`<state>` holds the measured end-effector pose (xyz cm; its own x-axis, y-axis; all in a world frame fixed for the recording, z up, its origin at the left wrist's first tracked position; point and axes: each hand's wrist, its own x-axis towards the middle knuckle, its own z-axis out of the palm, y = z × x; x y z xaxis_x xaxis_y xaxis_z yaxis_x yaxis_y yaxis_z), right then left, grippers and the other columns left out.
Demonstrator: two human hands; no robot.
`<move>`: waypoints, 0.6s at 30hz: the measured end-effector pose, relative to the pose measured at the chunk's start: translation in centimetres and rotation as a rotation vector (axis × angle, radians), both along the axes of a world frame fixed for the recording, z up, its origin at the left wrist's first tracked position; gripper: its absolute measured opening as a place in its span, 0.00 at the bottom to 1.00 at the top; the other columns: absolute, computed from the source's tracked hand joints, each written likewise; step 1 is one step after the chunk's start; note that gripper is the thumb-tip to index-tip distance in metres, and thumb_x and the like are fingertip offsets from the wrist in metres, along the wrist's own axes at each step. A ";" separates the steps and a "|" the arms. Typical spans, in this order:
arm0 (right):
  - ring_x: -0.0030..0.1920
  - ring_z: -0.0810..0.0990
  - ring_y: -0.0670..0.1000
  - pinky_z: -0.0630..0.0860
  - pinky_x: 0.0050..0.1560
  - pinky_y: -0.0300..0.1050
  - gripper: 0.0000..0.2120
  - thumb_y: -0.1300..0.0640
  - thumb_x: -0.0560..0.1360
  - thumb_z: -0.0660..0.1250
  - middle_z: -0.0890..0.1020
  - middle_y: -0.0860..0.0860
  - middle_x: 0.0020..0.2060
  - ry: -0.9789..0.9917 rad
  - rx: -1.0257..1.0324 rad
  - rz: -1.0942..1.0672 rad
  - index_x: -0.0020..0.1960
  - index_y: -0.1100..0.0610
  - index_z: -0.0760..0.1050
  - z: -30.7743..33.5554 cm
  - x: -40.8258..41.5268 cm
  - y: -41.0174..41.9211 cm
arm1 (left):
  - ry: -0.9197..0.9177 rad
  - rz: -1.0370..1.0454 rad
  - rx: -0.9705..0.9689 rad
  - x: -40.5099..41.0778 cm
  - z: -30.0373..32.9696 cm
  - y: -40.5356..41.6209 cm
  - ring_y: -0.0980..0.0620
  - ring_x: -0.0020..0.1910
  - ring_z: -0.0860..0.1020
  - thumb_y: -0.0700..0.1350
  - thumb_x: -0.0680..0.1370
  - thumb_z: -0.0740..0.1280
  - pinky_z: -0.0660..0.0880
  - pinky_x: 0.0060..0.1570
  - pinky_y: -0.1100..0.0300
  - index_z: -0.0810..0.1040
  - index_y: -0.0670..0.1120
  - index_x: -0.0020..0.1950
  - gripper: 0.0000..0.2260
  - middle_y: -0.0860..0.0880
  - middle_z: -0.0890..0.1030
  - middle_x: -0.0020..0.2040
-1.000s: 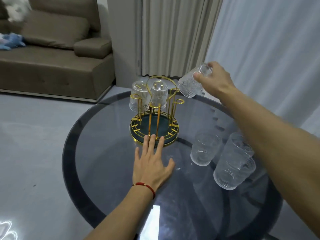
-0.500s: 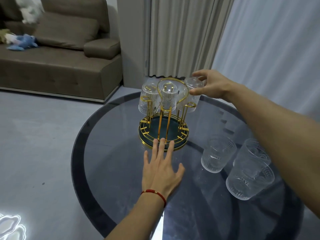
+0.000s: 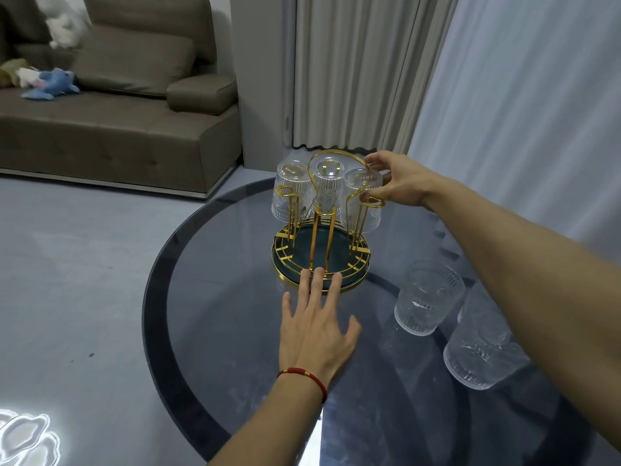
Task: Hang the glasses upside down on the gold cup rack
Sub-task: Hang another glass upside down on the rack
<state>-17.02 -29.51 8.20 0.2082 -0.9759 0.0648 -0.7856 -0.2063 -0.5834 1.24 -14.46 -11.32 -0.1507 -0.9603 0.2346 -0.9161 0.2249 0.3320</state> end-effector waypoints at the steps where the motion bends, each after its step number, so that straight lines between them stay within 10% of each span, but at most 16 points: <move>1: 0.67 0.74 0.53 0.74 0.65 0.48 0.40 0.56 0.73 0.79 0.71 0.53 0.76 -0.011 0.019 0.003 0.80 0.54 0.63 0.0 -0.2 0.2 | -0.005 -0.001 0.001 0.0 0.0 0.0 0.49 0.80 0.36 0.65 0.79 0.50 0.47 0.78 0.39 0.43 0.57 0.81 0.33 0.49 0.44 0.83; 11: 0.68 0.76 0.56 0.72 0.68 0.54 0.34 0.36 0.76 0.67 0.77 0.57 0.71 0.248 -0.098 -0.185 0.76 0.55 0.69 -2.7 -3.6 12.0 | -0.009 -0.002 -0.026 0.0 0.5 0.3 0.47 0.81 0.41 0.61 0.80 0.55 0.51 0.78 0.39 0.47 0.55 0.82 0.33 0.47 0.47 0.83; 14: 0.76 0.67 0.63 0.60 0.76 0.68 0.52 0.21 0.69 0.57 0.69 0.60 0.76 0.523 0.050 -0.259 0.80 0.54 0.60 -5.0 -3.4 15.9 | -0.023 -0.008 -0.040 -0.1 1.1 0.8 0.46 0.81 0.44 0.59 0.81 0.57 0.54 0.77 0.39 0.48 0.54 0.82 0.32 0.46 0.49 0.83; 18: 0.76 0.64 0.65 0.42 0.74 0.80 0.43 0.26 0.73 0.59 0.77 0.60 0.67 0.725 0.046 -0.307 0.73 0.58 0.67 -7.4 -3.0 17.5 | -0.061 -0.038 -0.120 -0.5 2.1 2.3 0.45 0.81 0.50 0.56 0.80 0.61 0.57 0.76 0.40 0.56 0.51 0.81 0.31 0.44 0.54 0.83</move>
